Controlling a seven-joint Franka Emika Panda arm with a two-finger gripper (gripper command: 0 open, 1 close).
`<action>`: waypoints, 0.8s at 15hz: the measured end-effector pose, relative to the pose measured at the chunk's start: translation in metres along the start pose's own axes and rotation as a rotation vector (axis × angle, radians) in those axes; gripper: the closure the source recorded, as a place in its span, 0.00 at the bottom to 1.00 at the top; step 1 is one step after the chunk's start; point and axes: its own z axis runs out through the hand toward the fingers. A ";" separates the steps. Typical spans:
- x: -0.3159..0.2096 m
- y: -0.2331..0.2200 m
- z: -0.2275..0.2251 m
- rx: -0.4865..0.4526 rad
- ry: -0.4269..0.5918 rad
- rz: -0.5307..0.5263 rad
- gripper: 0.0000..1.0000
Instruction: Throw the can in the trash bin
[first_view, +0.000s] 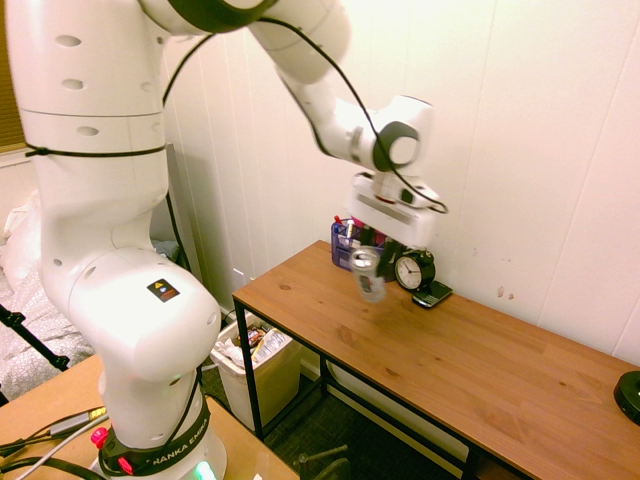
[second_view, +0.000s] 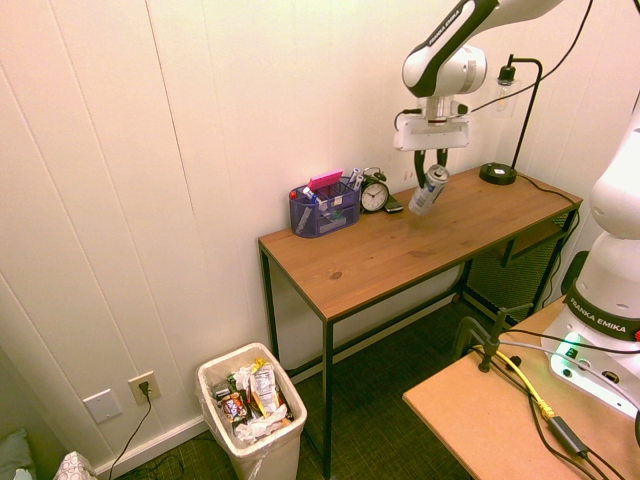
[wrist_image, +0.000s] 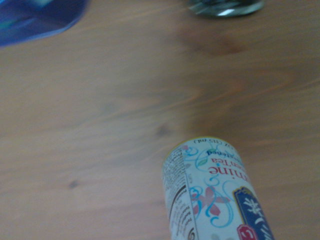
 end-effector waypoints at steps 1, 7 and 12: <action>-0.058 -0.017 -0.003 -0.007 0.019 -0.070 1.00; -0.268 -0.117 -0.041 0.061 0.076 -0.308 1.00; -0.288 -0.209 0.028 0.026 -0.004 -0.358 1.00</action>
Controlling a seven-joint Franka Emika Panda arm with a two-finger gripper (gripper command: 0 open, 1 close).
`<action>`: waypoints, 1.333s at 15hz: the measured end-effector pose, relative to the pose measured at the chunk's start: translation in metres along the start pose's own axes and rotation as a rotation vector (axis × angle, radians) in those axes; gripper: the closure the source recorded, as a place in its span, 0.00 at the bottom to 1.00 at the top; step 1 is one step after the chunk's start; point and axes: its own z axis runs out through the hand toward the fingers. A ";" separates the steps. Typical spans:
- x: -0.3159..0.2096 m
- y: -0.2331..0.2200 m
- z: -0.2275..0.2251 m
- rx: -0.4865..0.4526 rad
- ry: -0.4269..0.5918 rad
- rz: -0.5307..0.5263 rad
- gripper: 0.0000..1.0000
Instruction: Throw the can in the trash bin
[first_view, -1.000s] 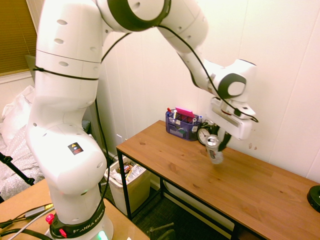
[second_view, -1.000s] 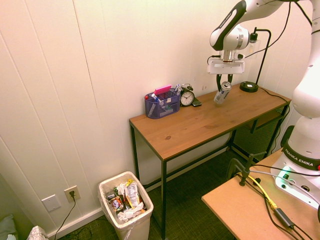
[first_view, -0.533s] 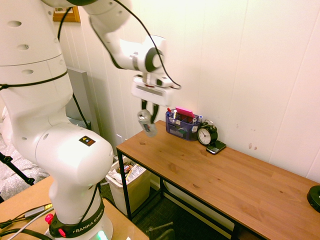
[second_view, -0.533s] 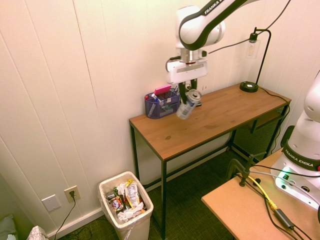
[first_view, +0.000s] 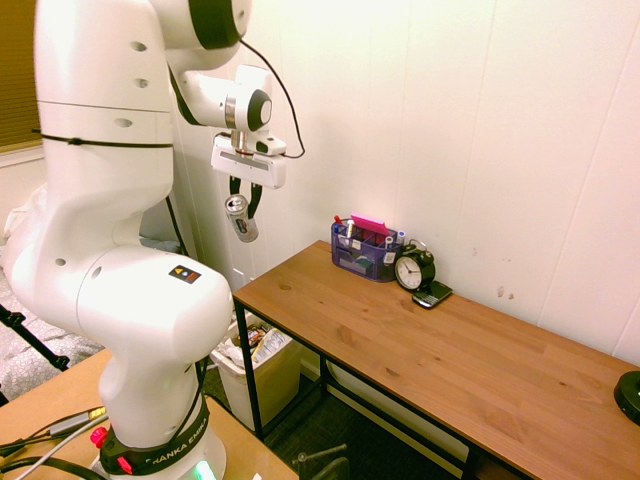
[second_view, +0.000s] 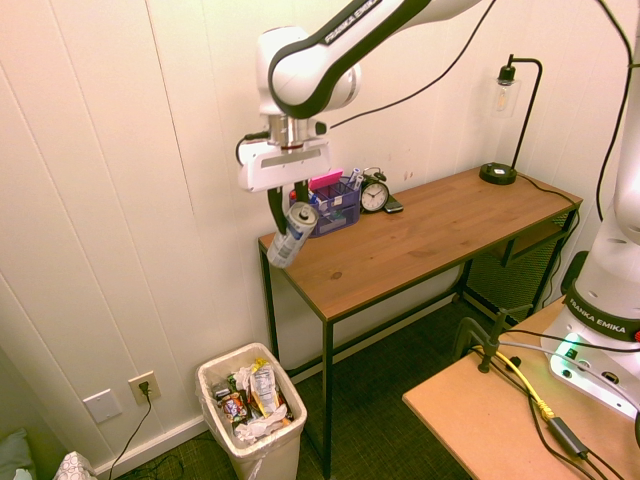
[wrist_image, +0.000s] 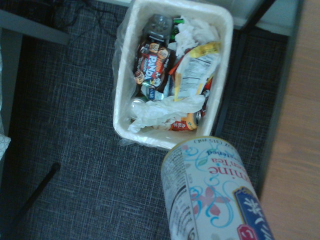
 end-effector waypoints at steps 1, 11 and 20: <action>-0.004 -0.016 0.015 -0.006 -0.011 -0.009 1.00; 0.008 -0.080 0.075 -0.039 -0.029 0.007 0.00; 0.011 -0.089 0.055 -0.001 -0.028 0.016 0.00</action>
